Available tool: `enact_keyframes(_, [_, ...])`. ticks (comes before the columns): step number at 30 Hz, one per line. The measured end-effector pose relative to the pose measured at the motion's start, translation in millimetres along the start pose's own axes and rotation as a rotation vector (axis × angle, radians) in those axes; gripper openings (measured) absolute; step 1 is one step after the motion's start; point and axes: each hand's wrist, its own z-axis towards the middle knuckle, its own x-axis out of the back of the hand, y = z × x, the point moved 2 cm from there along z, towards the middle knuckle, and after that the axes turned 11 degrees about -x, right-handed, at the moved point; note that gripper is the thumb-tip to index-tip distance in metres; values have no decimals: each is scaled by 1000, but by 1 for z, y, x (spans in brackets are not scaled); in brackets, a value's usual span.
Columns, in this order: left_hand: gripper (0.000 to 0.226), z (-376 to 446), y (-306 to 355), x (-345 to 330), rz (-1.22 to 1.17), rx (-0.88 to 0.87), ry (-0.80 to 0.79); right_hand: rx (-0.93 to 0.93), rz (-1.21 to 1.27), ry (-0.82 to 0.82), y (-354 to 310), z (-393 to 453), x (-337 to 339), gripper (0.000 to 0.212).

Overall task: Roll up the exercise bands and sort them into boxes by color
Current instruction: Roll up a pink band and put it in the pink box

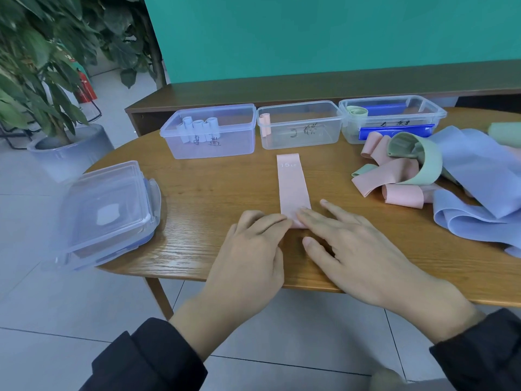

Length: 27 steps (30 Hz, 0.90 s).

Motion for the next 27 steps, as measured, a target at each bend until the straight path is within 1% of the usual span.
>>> enact_keyframes(2, [54, 2, -1, 2, 5, -20, -8, 17, 1, 11, 1, 0, -1, 69])
enact_keyframes(3, [54, 3, -3, 2, 4, -26, -15, 23, 14, 27, 1, 0, -1, 69])
enact_keyframes(7, [56, 4, -4, 4, 29, -39, -61, 52, 123, 153, 3, -6, 1, 57])
enact_keyframes(11, [56, 5, -8, 2, -27, -24, -62, 33, 118, 145, 3, -6, 0, 61])
enact_keyframes(13, [57, 6, -11, 3, -108, 25, -24, 17, 99, 138, 3, -4, 2, 59])
enact_keyframes(14, [56, 6, -12, 5, -134, 79, 14, 8, 87, 126, 3, -3, 3, 56])
enact_keyframes(16, [53, 6, -15, 10, -153, 190, 86, -9, 67, 92, 2, -2, 5, 49])
enact_keyframes(17, [52, 6, -16, 12, -152, 208, 105, -14, 62, 78, 2, -1, 6, 49])
enact_keyframes(18, [52, 6, -14, 13, -150, 192, 113, -18, 57, 65, 2, 0, 6, 49])
enact_keyframes(21, [58, 9, -7, 10, -148, 46, 81, -33, 50, 39, 4, 8, 5, 51])
enact_keyframes(23, [59, 11, -7, 4, -82, -19, 43, -37, 57, 37, 5, 12, 4, 52])
enact_keyframes(27, [63, 15, -12, -2, 14, -21, -5, -34, 65, 33, 6, 18, 2, 53])
